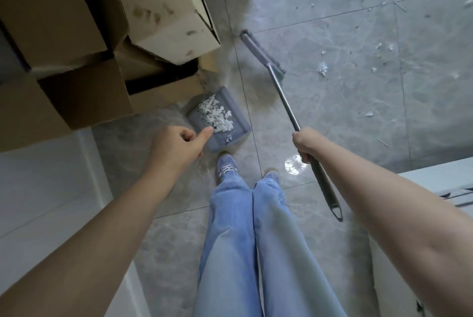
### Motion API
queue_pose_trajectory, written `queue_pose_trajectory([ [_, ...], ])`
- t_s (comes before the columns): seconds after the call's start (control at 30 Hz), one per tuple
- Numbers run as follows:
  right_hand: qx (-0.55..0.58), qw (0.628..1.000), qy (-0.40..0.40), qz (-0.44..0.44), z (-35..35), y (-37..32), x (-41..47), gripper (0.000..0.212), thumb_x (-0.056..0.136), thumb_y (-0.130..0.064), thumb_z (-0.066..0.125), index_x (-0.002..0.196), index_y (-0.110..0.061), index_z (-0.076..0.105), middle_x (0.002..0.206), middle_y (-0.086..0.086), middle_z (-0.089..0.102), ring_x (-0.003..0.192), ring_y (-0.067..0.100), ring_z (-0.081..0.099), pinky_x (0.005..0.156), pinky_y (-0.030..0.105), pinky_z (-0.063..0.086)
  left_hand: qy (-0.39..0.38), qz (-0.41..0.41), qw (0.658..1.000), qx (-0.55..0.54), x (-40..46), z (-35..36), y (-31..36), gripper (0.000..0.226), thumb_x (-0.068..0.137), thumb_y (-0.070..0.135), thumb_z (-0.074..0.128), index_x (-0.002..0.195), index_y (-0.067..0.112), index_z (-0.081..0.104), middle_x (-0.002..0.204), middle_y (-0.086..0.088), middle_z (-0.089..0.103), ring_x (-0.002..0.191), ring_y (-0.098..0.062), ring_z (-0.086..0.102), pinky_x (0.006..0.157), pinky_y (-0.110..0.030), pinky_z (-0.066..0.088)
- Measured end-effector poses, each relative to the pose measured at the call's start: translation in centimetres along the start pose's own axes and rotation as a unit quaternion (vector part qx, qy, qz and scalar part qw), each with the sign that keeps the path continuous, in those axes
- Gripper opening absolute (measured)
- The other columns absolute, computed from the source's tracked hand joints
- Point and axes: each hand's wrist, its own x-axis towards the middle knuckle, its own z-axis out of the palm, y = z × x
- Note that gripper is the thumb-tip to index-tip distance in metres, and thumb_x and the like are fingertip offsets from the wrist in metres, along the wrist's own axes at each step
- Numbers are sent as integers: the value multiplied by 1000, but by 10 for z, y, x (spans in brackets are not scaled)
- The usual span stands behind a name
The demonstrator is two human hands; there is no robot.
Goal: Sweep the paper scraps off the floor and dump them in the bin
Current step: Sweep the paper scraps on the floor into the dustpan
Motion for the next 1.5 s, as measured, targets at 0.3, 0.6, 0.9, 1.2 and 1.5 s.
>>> queue_pose_trajectory([
  [0.3, -59, 987, -127, 78, 28, 27, -5, 21, 81, -11, 32, 74, -1, 49, 54, 13, 45, 47, 21, 40, 55, 27, 38, 2, 10, 1000, 20, 9, 5, 1, 57, 80, 48, 58, 60, -5, 63, 53, -20, 55, 47, -27, 43, 48, -32, 35],
  [0.6, 330, 939, -66, 69, 30, 73, -39, 36, 97, -36, 39, 68, -17, 32, 38, -3, 25, 28, 11, 22, 36, 15, 20, -30, -29, 998, 38, 6, -1, 4, 37, 86, 20, 62, 57, -4, 64, 38, 10, 52, 40, -8, 46, 40, -19, 28],
  [0.9, 395, 916, 27, 68, -48, 61, -10, 25, 87, -22, 31, 65, -12, 38, 48, 6, 33, 28, 14, 30, 41, 19, 26, -50, 13, 994, 99, 22, 20, 93, 27, 79, 23, 60, 63, 3, 70, 54, -8, 61, 59, -22, 60, 49, -25, 39],
  [1.2, 302, 946, 49, 105, -184, 62, 63, 25, 89, -8, 28, 66, -9, 37, 52, 8, 35, 38, 17, 31, 42, 20, 26, -48, 77, 982, 165, 91, 65, 217, 32, 73, 35, 56, 70, 8, 71, 64, -14, 63, 63, -32, 58, 52, -31, 47],
  [1.5, 287, 951, -96, 71, -210, 94, 73, 30, 96, -30, 34, 71, -14, 38, 45, 4, 35, 29, 14, 30, 37, 17, 27, -52, 93, 971, 212, 137, 103, 335, 33, 69, 37, 49, 64, 16, 74, 59, -1, 65, 64, -26, 61, 58, -29, 50],
])
